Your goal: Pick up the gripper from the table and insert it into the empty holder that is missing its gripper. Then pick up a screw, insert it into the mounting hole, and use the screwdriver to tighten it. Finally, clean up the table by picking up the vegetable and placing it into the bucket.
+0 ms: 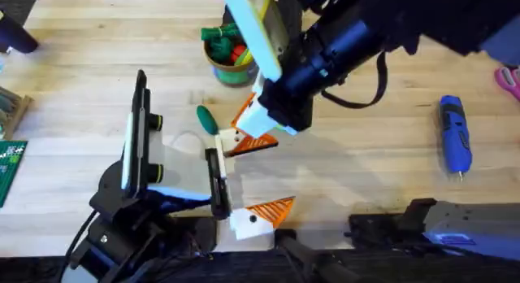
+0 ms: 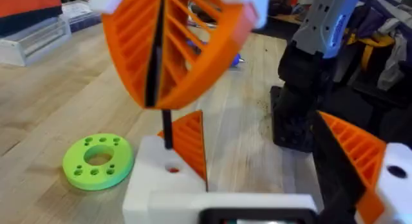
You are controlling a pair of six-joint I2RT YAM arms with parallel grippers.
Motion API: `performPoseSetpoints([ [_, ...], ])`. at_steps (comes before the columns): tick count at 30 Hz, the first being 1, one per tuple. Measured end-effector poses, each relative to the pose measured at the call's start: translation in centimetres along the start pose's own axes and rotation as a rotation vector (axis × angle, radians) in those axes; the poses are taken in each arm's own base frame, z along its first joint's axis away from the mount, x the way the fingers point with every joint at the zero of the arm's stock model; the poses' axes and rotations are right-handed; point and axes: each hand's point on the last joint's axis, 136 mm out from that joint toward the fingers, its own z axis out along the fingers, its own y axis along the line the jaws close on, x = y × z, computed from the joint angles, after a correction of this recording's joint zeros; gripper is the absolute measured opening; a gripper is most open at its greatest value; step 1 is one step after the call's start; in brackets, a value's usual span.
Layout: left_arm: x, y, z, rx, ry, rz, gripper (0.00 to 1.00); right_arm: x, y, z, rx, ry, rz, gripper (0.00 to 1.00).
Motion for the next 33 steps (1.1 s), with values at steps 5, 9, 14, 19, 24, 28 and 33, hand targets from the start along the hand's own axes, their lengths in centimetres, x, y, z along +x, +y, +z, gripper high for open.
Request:
performPoseSetpoints([
  [5, 0.0, 0.0, 0.0, 0.0, 0.0, 0.0, 0.985, 0.1, 0.6, 0.5, 0.027, 0.028, -0.063, 0.008],
  [9, 0.0, 0.0, 0.0, 0.0, 0.0, 0.0, 0.986, 0.4, 0.6, 0.9, 0.047, 0.054, -0.088, 0.008],
  [14, 0.0, 0.0, 0.0, 0.0, 0.001, -0.006, 0.985, 1.0, 0.2, 1.6, 0.052, 0.093, -0.086, 0.008],
  [19, 0.0, 0.0, 0.0, 0.0, 0.001, -0.006, 0.985, 1.0, 0.2, 1.6, 0.054, 0.093, -0.09, 0.008],
  [24, 0.0, 0.0, 0.0, 0.0, 0.001, -0.004, 0.985, 0.7, 0.1, 1.6, 0.059, 0.08, -0.096, 0.008],
  [28, 0.0, 0.0, 0.0, 0.0, 0.0, -0.002, 0.985, 0.3, -0.1, 1.9, 0.062, 0.07, -0.1, 0.007],
  [33, 0.0, 0.0, 0.0, 0.0, 0.001, -0.004, 0.985, 0.4, -0.1, 1.9, 0.061, 0.074, -0.099, 0.007],
])
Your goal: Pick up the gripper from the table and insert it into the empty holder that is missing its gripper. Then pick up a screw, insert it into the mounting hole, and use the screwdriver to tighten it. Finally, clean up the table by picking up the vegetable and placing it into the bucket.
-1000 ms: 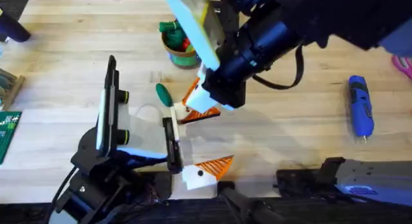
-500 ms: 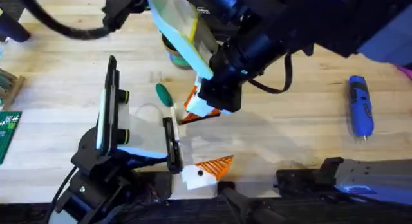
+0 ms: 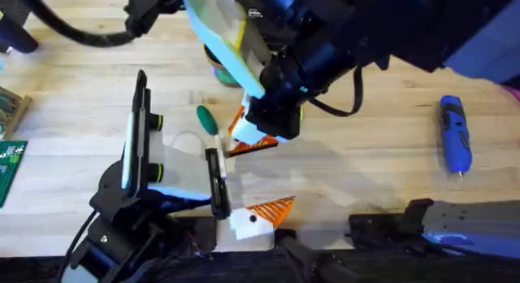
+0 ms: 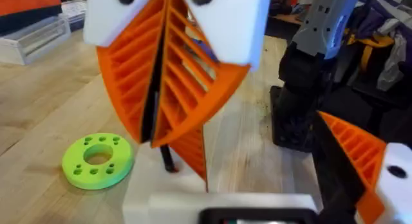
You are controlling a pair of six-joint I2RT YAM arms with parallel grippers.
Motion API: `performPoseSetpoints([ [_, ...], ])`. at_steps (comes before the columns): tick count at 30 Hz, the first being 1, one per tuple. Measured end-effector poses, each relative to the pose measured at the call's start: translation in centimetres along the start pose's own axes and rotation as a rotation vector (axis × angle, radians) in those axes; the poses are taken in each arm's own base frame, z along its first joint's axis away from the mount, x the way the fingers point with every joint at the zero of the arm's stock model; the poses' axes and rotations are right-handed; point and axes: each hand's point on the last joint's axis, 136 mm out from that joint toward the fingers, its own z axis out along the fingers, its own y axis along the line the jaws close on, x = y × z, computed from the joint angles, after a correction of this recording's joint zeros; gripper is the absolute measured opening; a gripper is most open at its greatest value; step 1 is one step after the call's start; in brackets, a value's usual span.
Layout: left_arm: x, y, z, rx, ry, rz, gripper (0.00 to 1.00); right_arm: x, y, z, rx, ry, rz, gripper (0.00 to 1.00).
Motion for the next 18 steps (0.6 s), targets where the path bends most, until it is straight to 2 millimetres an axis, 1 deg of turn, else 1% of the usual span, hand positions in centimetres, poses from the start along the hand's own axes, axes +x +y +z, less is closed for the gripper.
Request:
performPoseSetpoints([
  [18, 0.03, -0.07, 0.0, 0.004, 0.001, -0.012, 0.985, 0.43, 0.12, 0.11, -0.011, 0.029, 0.008, 0.007],
])
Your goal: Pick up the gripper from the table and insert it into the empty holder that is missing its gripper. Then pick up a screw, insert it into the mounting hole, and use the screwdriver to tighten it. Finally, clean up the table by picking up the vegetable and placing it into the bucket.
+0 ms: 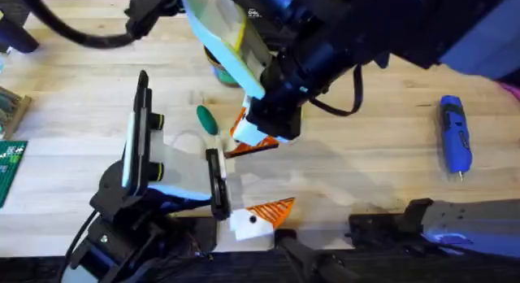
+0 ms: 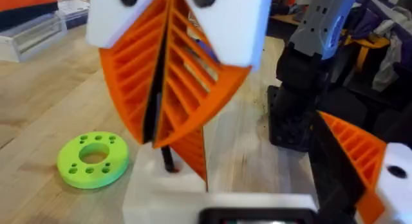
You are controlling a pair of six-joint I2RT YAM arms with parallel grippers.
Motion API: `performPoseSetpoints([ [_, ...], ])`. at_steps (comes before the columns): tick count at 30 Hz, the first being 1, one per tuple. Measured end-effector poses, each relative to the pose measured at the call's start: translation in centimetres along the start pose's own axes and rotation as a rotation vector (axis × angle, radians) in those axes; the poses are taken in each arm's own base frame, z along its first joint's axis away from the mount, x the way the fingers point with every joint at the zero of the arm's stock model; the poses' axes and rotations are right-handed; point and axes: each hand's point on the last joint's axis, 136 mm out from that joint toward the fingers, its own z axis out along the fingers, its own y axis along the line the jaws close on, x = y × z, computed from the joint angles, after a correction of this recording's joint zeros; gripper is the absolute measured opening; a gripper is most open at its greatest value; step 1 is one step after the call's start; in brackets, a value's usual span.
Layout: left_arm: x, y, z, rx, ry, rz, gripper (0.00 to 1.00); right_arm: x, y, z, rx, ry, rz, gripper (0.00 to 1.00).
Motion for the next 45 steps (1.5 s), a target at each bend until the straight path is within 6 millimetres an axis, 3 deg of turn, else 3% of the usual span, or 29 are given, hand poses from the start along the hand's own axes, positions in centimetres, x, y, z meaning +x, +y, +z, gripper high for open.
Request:
performPoseSetpoints([
  [45, 0.1, -0.23, 0.01, 0.014, 0.005, -0.016, 0.987, 0.1, 0.05, 0.15, -0.008, 0.011, 0.005, 0.007],
])
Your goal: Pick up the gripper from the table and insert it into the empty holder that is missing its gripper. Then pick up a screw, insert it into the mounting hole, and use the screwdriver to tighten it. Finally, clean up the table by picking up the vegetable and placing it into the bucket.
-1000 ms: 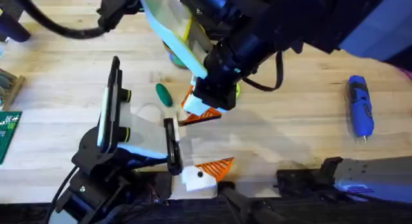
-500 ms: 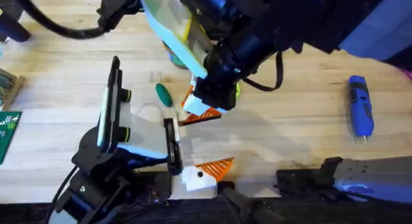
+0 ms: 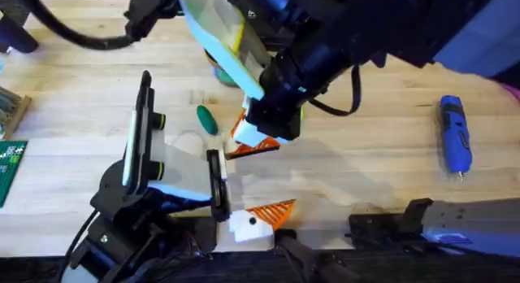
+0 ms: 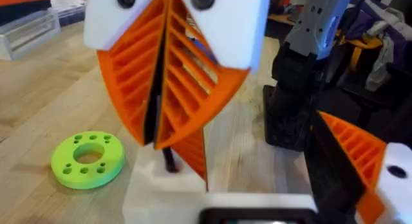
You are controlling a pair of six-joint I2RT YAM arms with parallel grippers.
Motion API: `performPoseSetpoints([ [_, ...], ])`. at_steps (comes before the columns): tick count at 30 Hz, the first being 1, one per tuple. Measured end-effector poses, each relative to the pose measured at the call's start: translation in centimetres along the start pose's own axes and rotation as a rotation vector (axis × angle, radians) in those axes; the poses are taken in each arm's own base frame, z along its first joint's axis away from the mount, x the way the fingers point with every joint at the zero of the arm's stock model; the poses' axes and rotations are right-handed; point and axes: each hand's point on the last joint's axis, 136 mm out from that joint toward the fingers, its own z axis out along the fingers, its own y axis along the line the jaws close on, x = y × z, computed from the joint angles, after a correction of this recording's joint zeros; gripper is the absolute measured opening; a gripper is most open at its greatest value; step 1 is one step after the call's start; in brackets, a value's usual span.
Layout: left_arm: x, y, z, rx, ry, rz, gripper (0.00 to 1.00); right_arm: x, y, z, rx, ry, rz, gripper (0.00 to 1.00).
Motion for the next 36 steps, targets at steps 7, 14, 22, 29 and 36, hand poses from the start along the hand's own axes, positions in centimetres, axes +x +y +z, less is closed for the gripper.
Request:
performPoseSetpoints([
  [7, 0.0, 0.0, 0.0, 0.0, -0.002, 0.022, 0.987, 0.0, 0.7, -0.4, -0.029, -0.01, -0.006, 0.007],
  [14, 0.0, 0.0, 0.0, -0.001, -0.002, 0.028, 0.985, 0.0, 0.6, -0.4, -0.025, -0.011, -0.007, 0.007],
  [22, 0.0, 0.0, 0.0, -0.001, -0.002, 0.028, 0.985, -0.2, -0.1, -0.4, 0.016, -0.013, -0.009, 0.007],
  [29, 0.0, 0.0, 0.0, -0.001, -0.002, 0.027, 0.985, -0.3, 0.5, -0.2, 0.008, -0.008, -0.022, 0.007],
  [36, 0.0, 0.0, 0.0, 0.001, -0.001, 0.028, 0.985, -0.2, 1.2, 0.0, -0.002, 0.004, -0.037, 0.007],
])
